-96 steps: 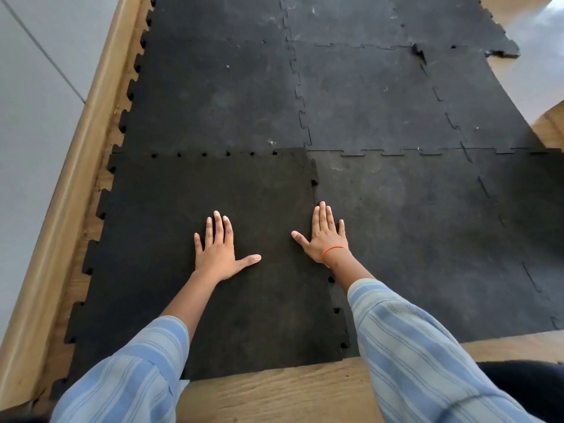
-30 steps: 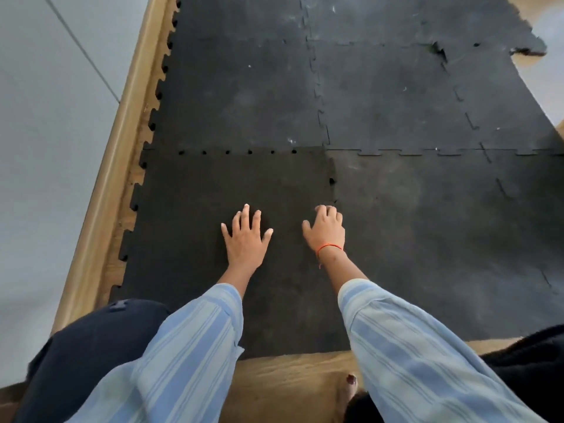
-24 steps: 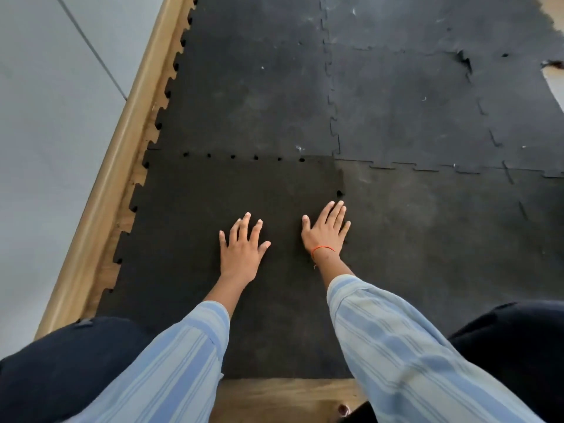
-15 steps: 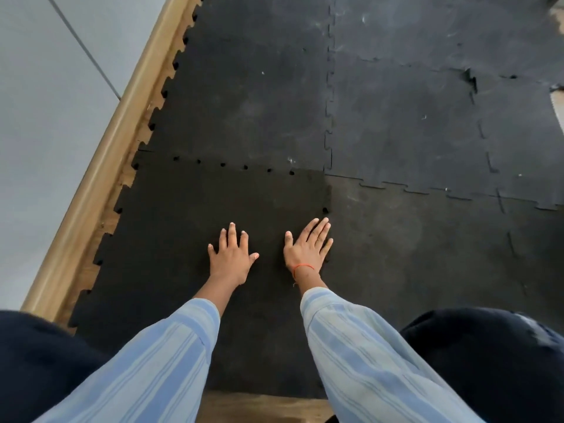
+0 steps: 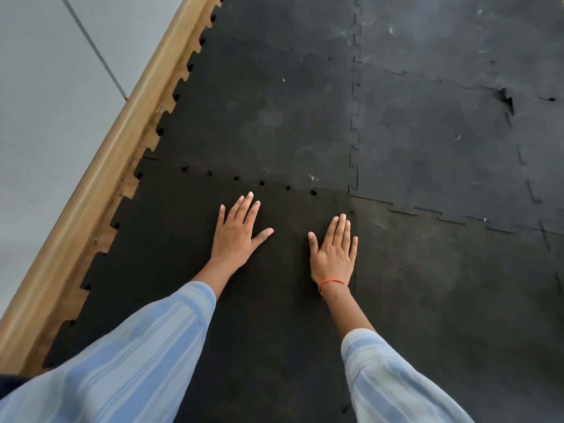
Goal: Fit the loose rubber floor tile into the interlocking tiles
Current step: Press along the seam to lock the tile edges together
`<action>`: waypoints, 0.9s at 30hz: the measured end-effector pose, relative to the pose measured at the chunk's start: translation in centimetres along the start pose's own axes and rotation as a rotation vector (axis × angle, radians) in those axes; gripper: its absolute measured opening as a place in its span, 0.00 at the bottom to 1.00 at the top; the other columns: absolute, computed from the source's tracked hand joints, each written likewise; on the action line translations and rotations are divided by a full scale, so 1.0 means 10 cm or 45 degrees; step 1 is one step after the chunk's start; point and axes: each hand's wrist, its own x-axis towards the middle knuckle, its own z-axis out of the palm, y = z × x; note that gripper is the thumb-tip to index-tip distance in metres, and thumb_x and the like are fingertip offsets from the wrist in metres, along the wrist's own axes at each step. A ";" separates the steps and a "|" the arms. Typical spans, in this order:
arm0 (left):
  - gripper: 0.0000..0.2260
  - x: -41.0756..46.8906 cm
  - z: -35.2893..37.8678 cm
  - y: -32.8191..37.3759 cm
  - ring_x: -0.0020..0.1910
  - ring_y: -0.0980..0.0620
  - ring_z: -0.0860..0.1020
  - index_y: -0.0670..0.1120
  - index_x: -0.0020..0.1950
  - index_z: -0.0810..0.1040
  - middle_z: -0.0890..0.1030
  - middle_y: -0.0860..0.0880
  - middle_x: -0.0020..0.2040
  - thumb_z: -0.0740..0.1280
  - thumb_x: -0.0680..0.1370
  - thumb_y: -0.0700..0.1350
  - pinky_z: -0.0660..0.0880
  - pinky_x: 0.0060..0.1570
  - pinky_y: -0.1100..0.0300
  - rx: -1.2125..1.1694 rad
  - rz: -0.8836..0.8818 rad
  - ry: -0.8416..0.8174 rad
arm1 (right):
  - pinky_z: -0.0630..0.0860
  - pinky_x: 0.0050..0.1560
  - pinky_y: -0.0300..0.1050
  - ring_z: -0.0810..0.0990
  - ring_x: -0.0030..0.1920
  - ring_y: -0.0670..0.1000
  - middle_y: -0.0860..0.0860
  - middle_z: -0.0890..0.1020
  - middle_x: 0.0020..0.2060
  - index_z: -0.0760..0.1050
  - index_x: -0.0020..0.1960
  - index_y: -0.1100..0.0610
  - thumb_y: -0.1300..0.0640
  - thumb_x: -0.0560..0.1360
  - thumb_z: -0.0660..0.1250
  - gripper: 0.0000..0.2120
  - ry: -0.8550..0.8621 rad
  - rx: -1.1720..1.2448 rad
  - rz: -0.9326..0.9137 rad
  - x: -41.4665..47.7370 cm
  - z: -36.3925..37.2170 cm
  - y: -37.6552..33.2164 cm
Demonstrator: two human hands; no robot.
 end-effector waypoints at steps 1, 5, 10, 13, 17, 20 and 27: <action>0.32 0.05 0.00 -0.02 0.77 0.49 0.53 0.46 0.76 0.59 0.55 0.48 0.78 0.56 0.78 0.63 0.48 0.74 0.44 -0.021 0.015 0.015 | 0.39 0.77 0.50 0.42 0.79 0.50 0.51 0.44 0.79 0.40 0.78 0.57 0.36 0.79 0.42 0.36 -0.003 -0.004 0.004 0.02 -0.01 0.00; 0.31 0.05 0.04 -0.04 0.76 0.48 0.57 0.45 0.74 0.64 0.60 0.47 0.77 0.60 0.77 0.61 0.49 0.74 0.43 -0.112 0.053 0.110 | 0.37 0.77 0.53 0.39 0.78 0.50 0.52 0.41 0.79 0.38 0.78 0.57 0.36 0.79 0.43 0.37 -0.091 -0.042 -0.017 0.08 -0.06 0.01; 0.30 0.05 0.07 -0.04 0.75 0.48 0.59 0.45 0.73 0.65 0.61 0.47 0.77 0.59 0.77 0.62 0.50 0.74 0.43 -0.108 0.064 0.161 | 0.38 0.77 0.54 0.37 0.78 0.50 0.51 0.40 0.79 0.38 0.78 0.57 0.36 0.79 0.43 0.37 -0.133 -0.131 -0.183 0.41 -0.17 -0.01; 0.30 0.06 0.08 -0.05 0.75 0.49 0.59 0.45 0.73 0.65 0.61 0.47 0.77 0.58 0.77 0.62 0.50 0.74 0.43 -0.097 0.068 0.170 | 0.39 0.77 0.52 0.39 0.78 0.49 0.50 0.42 0.79 0.40 0.78 0.56 0.35 0.78 0.43 0.37 -0.080 -0.132 -0.226 0.49 -0.13 0.00; 0.31 0.07 0.08 -0.07 0.76 0.50 0.57 0.46 0.75 0.62 0.59 0.48 0.77 0.57 0.77 0.63 0.48 0.74 0.44 -0.075 0.058 0.125 | 0.38 0.77 0.51 0.39 0.78 0.48 0.49 0.42 0.79 0.40 0.78 0.56 0.34 0.78 0.44 0.38 -0.097 -0.132 -0.231 0.51 -0.12 -0.02; 0.32 0.10 0.05 -0.18 0.76 0.49 0.57 0.46 0.75 0.62 0.59 0.48 0.77 0.57 0.77 0.64 0.49 0.74 0.46 -0.079 0.098 0.153 | 0.37 0.76 0.53 0.38 0.78 0.50 0.50 0.40 0.79 0.38 0.78 0.57 0.36 0.79 0.43 0.36 -0.128 -0.133 -0.181 0.52 -0.16 -0.10; 0.32 0.14 0.07 -0.27 0.76 0.49 0.55 0.47 0.75 0.61 0.58 0.47 0.77 0.57 0.76 0.63 0.50 0.75 0.48 -0.093 0.039 0.181 | 0.41 0.77 0.50 0.42 0.79 0.49 0.51 0.45 0.79 0.44 0.78 0.55 0.48 0.83 0.44 0.27 -0.011 -0.119 -0.632 0.51 0.01 -0.67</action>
